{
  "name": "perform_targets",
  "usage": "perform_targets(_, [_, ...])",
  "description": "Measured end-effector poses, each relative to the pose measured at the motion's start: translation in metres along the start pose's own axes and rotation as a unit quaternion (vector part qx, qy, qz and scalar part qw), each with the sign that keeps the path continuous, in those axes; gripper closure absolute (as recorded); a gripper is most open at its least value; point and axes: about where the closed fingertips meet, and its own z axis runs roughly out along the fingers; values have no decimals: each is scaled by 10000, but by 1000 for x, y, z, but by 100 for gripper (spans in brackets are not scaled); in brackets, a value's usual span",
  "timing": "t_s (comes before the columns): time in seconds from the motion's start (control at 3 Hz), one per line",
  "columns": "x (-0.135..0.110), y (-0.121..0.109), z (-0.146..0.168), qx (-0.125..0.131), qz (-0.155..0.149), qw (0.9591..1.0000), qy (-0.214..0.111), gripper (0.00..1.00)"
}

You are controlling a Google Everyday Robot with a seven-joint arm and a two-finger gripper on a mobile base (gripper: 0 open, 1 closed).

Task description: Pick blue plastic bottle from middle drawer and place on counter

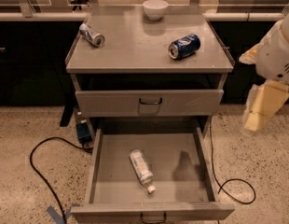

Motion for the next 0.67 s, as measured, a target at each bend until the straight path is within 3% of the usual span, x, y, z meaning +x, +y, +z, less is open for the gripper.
perform_targets(0.33, [-3, 6, 60, -509, 178, 9977, -408, 0])
perform_targets(0.67, [-9, 10, 92, -892, 369, 9898, -1048, 0])
